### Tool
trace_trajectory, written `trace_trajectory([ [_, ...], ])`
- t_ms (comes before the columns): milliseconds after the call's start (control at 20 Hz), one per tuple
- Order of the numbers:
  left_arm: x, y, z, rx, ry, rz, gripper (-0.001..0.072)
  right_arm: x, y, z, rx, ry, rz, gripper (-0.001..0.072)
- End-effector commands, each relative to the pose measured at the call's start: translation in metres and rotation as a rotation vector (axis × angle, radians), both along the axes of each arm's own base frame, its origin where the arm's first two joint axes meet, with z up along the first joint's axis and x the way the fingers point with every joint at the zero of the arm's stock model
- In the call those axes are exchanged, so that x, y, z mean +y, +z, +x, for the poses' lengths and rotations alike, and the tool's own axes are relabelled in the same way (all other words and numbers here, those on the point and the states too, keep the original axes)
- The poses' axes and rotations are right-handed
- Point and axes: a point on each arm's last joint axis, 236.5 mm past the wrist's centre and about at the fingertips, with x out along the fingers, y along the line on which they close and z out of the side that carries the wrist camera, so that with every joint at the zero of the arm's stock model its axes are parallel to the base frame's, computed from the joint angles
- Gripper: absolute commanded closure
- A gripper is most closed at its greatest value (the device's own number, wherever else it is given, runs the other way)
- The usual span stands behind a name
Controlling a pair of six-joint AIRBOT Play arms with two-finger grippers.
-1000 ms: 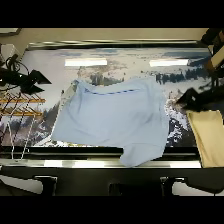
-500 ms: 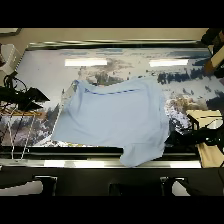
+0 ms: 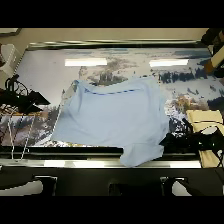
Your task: Fold the clothes and pants, and hang the long-sleeved shirts on hangers.
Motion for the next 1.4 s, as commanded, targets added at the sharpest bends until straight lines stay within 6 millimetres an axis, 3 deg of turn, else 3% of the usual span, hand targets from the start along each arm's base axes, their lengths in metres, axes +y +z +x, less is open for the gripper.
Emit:
trace_trajectory([
  [0,0.009,-0.016,-0.024,0.046,-0.015,0.03,0.0015,0.009,-0.003,0.003,-0.029,-0.006,0.038,0.0472],
  [50,0.012,-0.025,-0.039,0.068,-0.004,0.022,0.0015,0.011,-0.002,0.001,-0.033,0.015,0.047,0.0644],
  [100,0.015,-0.035,-0.054,0.092,0.025,0.012,0.0015,0.012,-0.001,0.0,-0.037,0.027,0.051,0.0671],
  [300,0.024,-0.081,-0.112,0.161,0.149,-0.016,0.0015,0.016,0.004,0.007,-0.064,0.012,0.071,0.0672],
  [500,0.012,-0.113,-0.144,0.233,0.161,-0.041,0.0023,0.023,0.018,0.015,-0.117,-0.002,0.096,0.0671],
  [650,0.019,-0.126,-0.151,0.251,0.175,0.003,0.0032,0.024,0.027,0.019,-0.15,-0.007,0.094,0.0671],
  [900,0.02,-0.125,-0.131,0.189,0.238,-0.018,0.0033,0.031,0.038,0.023,-0.173,-0.017,0.131,0.0671],
  [1100,0.008,-0.129,-0.122,0.16,0.229,-0.017,0.0044,0.033,0.047,0.028,-0.219,-0.013,0.135,0.0671],
  [1150,0.003,-0.131,-0.121,0.157,0.21,-0.009,0.01,0.034,0.05,0.028,-0.227,-0.011,0.134,0.0671],
  [1250,-0.007,-0.137,-0.117,0.17,0.198,-0.001,0.0117,0.034,0.055,0.028,-0.244,-0.006,0.129,0.0671],
  [1300,-0.009,-0.141,-0.115,0.177,0.204,0.002,0.0256,0.035,0.057,0.027,-0.248,-0.002,0.13,0.0671],
  [1350,-0.01,-0.143,-0.113,0.183,0.22,0.004,0.0512,0.036,0.06,0.026,-0.25,0.004,0.134,0.0671],
])
